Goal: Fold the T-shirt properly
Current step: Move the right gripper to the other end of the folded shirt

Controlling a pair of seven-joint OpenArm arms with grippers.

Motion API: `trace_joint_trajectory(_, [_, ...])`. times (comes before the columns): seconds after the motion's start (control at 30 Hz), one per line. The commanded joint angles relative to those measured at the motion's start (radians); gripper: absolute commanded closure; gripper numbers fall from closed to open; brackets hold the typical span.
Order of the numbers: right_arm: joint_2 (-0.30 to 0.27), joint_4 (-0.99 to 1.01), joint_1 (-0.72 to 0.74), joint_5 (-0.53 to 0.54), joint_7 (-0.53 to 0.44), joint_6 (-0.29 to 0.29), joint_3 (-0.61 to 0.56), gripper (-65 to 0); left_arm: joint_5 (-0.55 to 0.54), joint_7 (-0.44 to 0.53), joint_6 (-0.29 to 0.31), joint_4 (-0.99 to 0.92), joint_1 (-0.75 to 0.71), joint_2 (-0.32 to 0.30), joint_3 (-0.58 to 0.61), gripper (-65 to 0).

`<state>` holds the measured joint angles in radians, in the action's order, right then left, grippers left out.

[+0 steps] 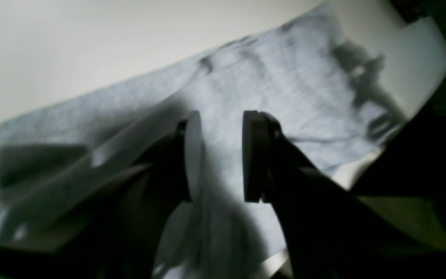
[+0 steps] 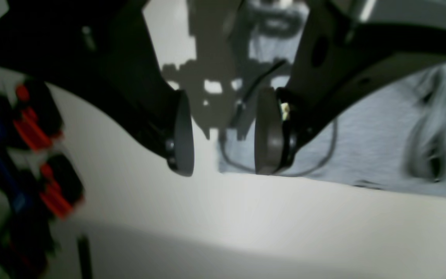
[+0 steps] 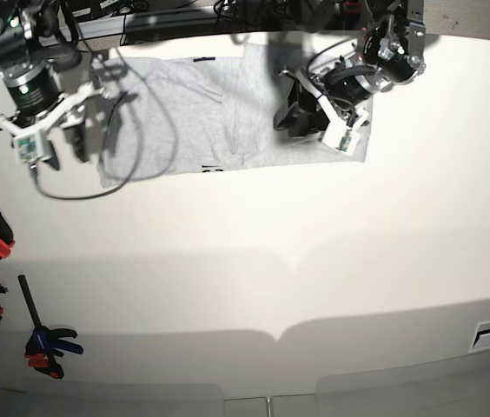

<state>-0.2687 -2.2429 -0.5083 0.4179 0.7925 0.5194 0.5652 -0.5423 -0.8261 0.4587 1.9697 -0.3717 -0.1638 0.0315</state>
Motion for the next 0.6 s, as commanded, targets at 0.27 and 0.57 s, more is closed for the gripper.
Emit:
trace_joint_trajectory(0.27, [-0.011, 0.317, 0.127, 0.027, 0.012, -0.007, 0.005, -36.0, -0.093, 0.016, -0.002, 0.018, 0.003, 0.000, 0.003, -16.6])
trace_joint_trajectory(0.57, [-0.011, 0.569, 0.308, 0.032, 0.230, -0.010, 0.005, -35.9, -0.095, 0.027, -0.002, 0.018, 0.003, 0.000, 0.003, -16.6])
